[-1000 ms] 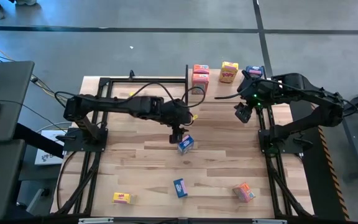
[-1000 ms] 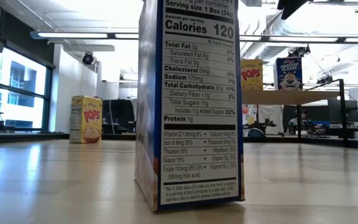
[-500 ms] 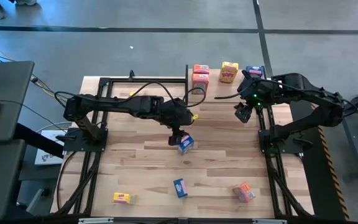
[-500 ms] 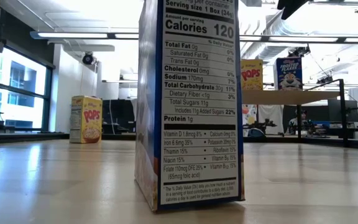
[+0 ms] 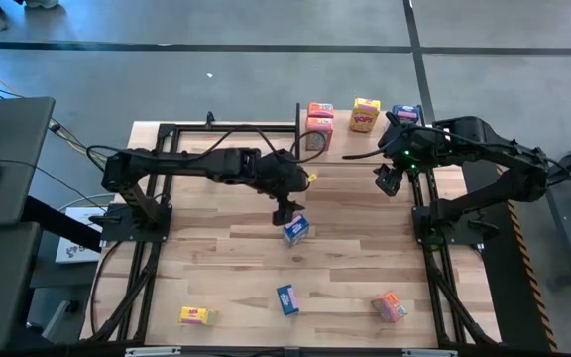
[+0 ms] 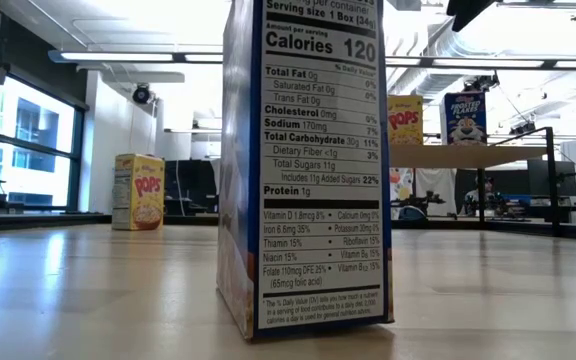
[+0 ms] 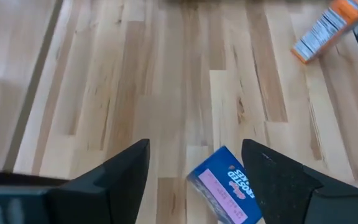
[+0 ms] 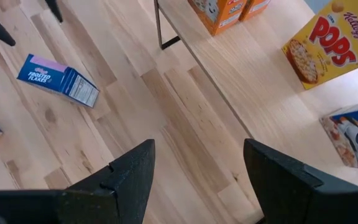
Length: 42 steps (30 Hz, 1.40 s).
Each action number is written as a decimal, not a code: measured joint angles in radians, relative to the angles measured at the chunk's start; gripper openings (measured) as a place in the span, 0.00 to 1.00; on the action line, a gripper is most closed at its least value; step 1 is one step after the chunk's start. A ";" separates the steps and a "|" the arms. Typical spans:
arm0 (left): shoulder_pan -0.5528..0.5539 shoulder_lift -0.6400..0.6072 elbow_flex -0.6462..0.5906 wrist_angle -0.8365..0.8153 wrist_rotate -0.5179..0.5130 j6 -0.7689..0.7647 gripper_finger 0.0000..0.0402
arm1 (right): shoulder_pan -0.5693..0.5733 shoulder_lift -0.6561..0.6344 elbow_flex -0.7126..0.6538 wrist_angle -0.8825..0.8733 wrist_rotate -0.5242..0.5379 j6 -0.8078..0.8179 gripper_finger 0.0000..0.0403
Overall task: Stack cereal on shelf
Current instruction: Put the top blue cereal box on the shelf aligned with the other blue cereal box
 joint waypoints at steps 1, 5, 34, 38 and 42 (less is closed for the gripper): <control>0.003 0.000 0.000 0.001 -0.007 -0.032 0.63 | 0.000 0.000 0.000 0.000 0.000 0.001 0.59; 0.001 0.000 0.000 0.003 -0.037 -0.160 0.64 | 0.000 0.000 0.000 0.000 0.000 -0.007 0.59; -0.180 0.058 0.000 -0.091 -0.310 -0.588 0.64 | 0.000 0.000 0.000 0.011 0.073 -0.024 0.59; -0.180 0.095 0.000 -0.081 -0.287 -0.587 0.64 | 0.000 0.000 0.000 0.011 0.072 -0.024 0.59; -0.180 0.123 -0.001 -0.084 -0.286 -0.587 0.64 | 0.000 0.001 0.000 0.011 0.071 -0.024 0.59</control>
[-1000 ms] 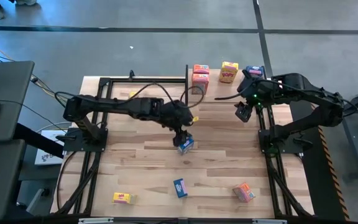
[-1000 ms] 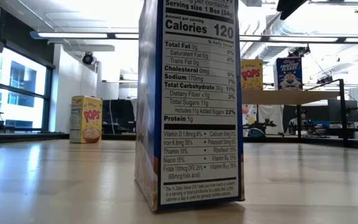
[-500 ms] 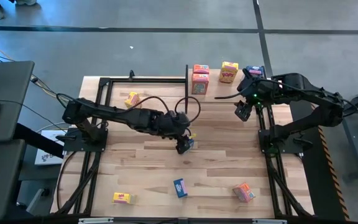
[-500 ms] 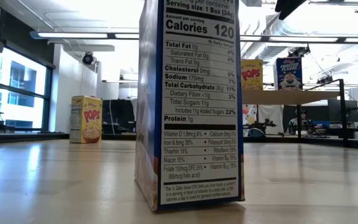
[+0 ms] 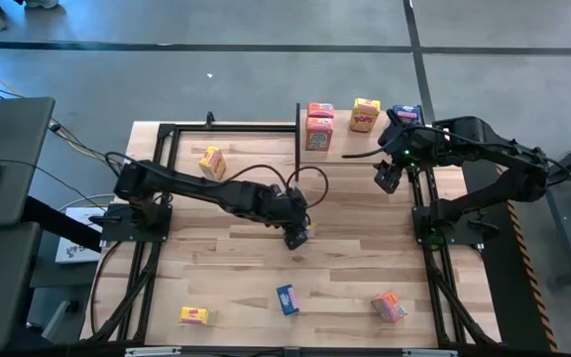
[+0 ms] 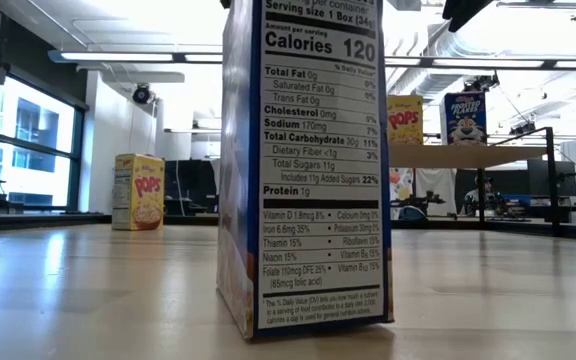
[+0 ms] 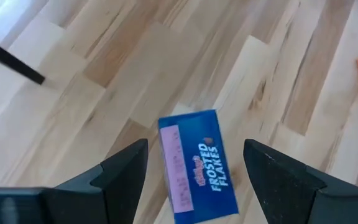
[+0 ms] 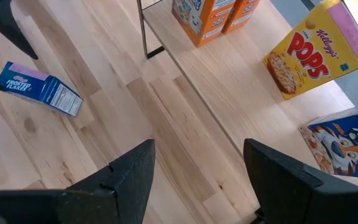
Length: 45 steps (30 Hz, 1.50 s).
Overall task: Stack cereal on shelf
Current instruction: Put the top blue cereal box on the shelf aligned with the other blue cereal box
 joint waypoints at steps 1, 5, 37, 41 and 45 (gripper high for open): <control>0.000 0.004 0.000 -0.002 -0.001 0.000 0.64 | 0.000 0.000 0.000 0.000 0.000 0.002 0.59; 0.000 0.015 0.000 -0.001 -0.002 0.008 0.64 | 0.000 0.000 0.000 0.000 0.000 0.011 0.59; -0.001 0.130 0.001 0.011 0.026 0.052 0.60 | 0.000 0.001 0.000 0.000 0.009 0.008 0.59; -0.001 0.127 0.001 0.011 0.032 0.084 0.56 | 0.000 0.001 0.000 0.000 0.009 0.008 0.59; -0.001 0.127 0.001 0.010 0.060 0.107 0.52 | 0.000 0.001 0.000 0.000 0.009 0.008 0.59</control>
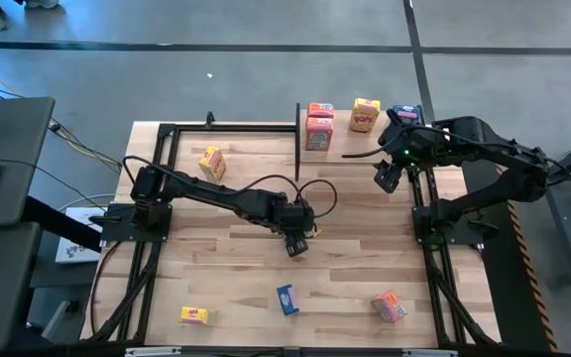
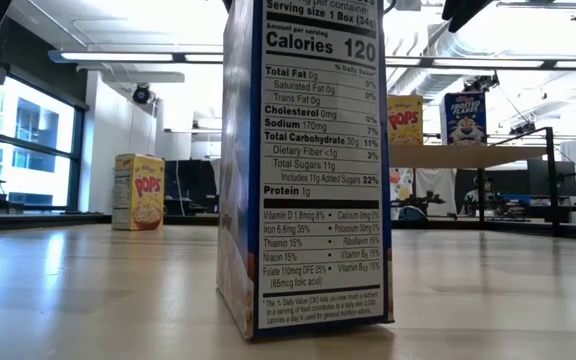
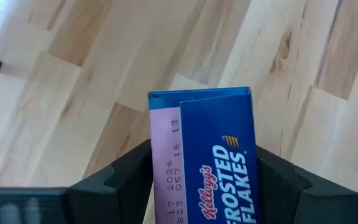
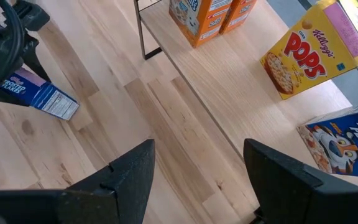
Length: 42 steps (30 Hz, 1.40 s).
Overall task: Stack cereal on shelf
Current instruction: Put the top blue cereal box on the shelf aligned with the other blue cereal box
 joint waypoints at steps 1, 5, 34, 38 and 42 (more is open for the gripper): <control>0.000 0.000 0.000 -0.001 0.012 0.009 0.52 | 0.000 0.000 0.000 0.000 0.000 0.000 0.59; 0.000 0.000 0.000 -0.001 0.047 0.033 0.49 | 0.000 0.000 0.000 0.000 0.000 0.000 0.59; 0.000 -0.009 0.166 -0.100 0.051 0.303 0.43 | 0.000 0.000 0.000 0.001 -0.023 0.010 0.59; 0.000 -0.009 0.212 -0.106 0.051 0.342 0.43 | 0.000 0.000 0.000 0.012 -0.015 0.010 0.59; 0.001 -0.009 0.249 -0.114 0.051 0.370 0.43 | 0.000 0.000 0.000 0.011 -0.016 0.049 0.59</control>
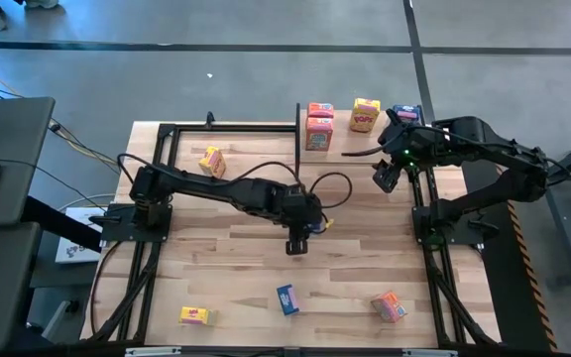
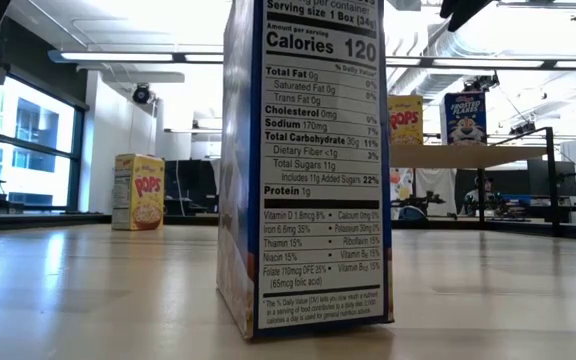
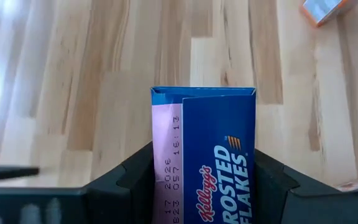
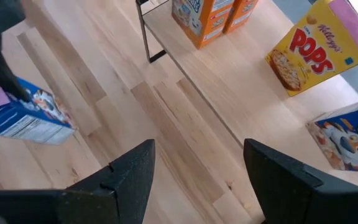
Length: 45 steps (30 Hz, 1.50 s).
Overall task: Stack cereal on shelf
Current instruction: Put the top blue cereal box on the shelf aligned with the other blue cereal box
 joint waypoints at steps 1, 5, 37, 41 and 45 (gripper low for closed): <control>0.002 0.000 0.009 0.001 0.000 0.011 0.43 | 0.000 0.000 0.000 0.000 -0.003 0.002 0.59; 0.007 0.000 0.036 -0.002 0.000 0.045 0.43 | 0.000 0.000 0.000 0.000 -0.044 -0.012 0.59; 0.130 0.000 0.176 0.118 0.000 0.151 0.43 | 0.000 0.000 0.000 0.225 -0.317 -0.517 0.59; 0.130 0.000 0.176 0.177 0.000 0.152 0.43 | 0.000 0.000 0.000 0.225 -0.393 -0.557 0.59; 0.130 0.000 0.176 0.230 0.000 0.152 0.43 | 0.000 0.000 0.000 0.241 -0.405 -0.583 0.59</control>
